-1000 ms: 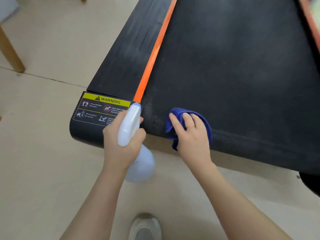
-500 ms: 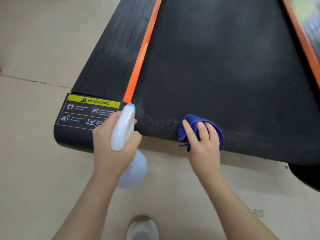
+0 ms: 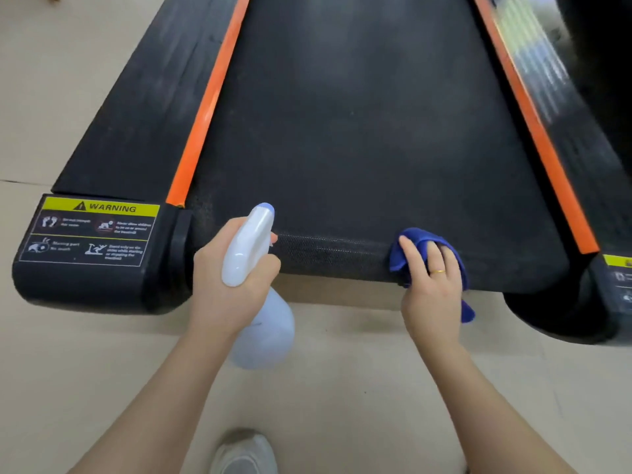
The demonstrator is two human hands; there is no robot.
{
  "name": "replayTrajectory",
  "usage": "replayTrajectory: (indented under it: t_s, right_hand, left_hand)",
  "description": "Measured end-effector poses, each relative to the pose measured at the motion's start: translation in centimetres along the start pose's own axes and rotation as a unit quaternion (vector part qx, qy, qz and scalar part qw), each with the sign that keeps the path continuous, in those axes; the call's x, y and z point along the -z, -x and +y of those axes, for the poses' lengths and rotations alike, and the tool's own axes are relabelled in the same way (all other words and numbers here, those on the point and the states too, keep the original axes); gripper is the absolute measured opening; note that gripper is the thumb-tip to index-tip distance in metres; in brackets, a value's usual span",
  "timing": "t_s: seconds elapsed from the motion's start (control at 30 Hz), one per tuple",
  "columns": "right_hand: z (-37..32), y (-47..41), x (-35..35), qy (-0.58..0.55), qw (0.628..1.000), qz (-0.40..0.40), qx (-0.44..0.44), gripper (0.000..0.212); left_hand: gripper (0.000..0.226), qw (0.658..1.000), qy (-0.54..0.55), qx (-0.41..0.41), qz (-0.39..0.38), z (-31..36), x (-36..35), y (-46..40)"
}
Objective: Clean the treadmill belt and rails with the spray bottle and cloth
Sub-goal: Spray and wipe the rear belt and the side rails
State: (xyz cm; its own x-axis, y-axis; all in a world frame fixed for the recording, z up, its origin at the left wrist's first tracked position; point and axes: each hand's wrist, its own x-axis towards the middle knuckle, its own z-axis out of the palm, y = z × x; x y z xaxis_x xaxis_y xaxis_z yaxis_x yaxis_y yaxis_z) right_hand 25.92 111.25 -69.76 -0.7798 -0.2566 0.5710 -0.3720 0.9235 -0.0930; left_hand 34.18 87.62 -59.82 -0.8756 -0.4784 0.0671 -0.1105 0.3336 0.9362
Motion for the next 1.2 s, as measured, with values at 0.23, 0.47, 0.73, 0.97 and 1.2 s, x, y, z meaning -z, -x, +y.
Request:
replayTrajectory:
  t_s: [0.23,0.47,0.73,0.97,1.2]
  right_hand:
    - [-2.8,-2.4,-1.4,-0.113,0.957,-0.038,0.263,0.05]
    - [8.4,-3.5,2.1,-0.048,0.995,-0.062,-0.059,0.051]
    - [7.9,-2.1,1.8,-0.045,0.995,-0.084,-0.005,0.051]
    - [5.8,-4.6,4.3,-0.18,0.965,-0.191,0.018,0.054]
    - [-7.1,-9.1,6.3,-0.514,0.807,-0.289,0.024,0.058]
  left_hand:
    - [0.027,0.997,-0.014,-0.056,-0.045,2.4,-4.6,0.4]
    - [0.027,0.992,0.009,-0.05,-0.118,3.5,-7.6,1.7]
    - [0.033,0.989,0.018,-0.034,-0.14,5.2,-11.5,1.9]
    - [0.033,0.996,0.001,0.003,-0.09,5.5,-9.8,2.2]
    - [0.032,0.993,-0.12,0.007,-0.009,8.0,1.5,2.6]
